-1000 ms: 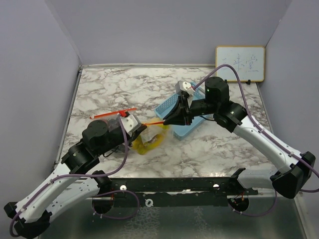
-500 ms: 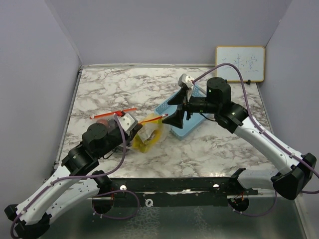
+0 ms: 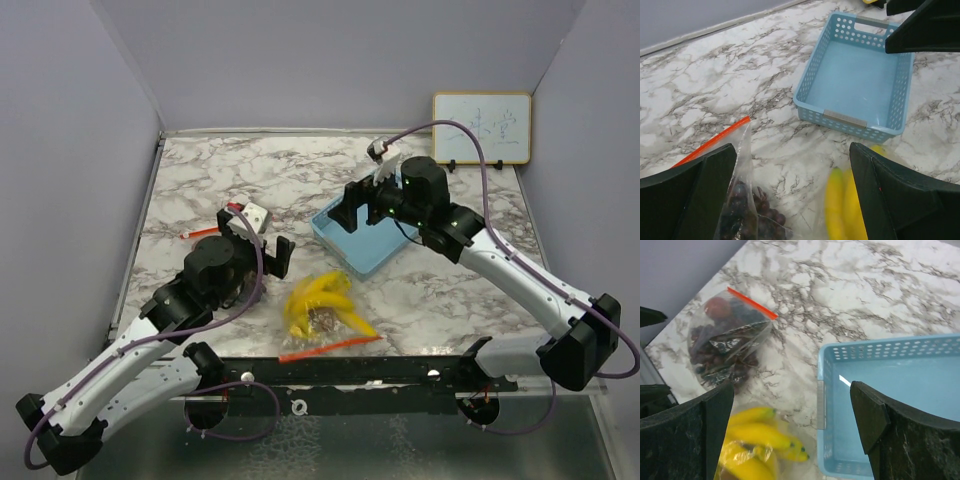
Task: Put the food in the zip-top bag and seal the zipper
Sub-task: Place the zipper food storage bag at the center of the board, then reset both arms
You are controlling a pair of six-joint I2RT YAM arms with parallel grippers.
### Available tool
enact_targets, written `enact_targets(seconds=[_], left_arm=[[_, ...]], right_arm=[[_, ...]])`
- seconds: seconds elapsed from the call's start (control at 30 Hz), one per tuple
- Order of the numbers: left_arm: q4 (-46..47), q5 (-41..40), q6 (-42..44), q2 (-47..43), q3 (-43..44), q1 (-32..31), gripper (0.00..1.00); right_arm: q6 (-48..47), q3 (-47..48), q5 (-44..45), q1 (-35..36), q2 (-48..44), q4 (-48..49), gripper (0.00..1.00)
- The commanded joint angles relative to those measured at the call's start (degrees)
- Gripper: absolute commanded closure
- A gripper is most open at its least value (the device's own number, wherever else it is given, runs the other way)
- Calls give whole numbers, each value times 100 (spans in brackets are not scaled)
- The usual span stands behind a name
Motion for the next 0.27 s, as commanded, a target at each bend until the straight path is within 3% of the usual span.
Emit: enact_targets(seconds=[0.0,0.23], left_arm=[[267,-459,-172,-107,205,16,1],[296,-453,-183,-3,170,18,1]], right_arm=[[194,-212,956,-22,-227,115,0],[140,-149,1126,-22,-106,-104,0]])
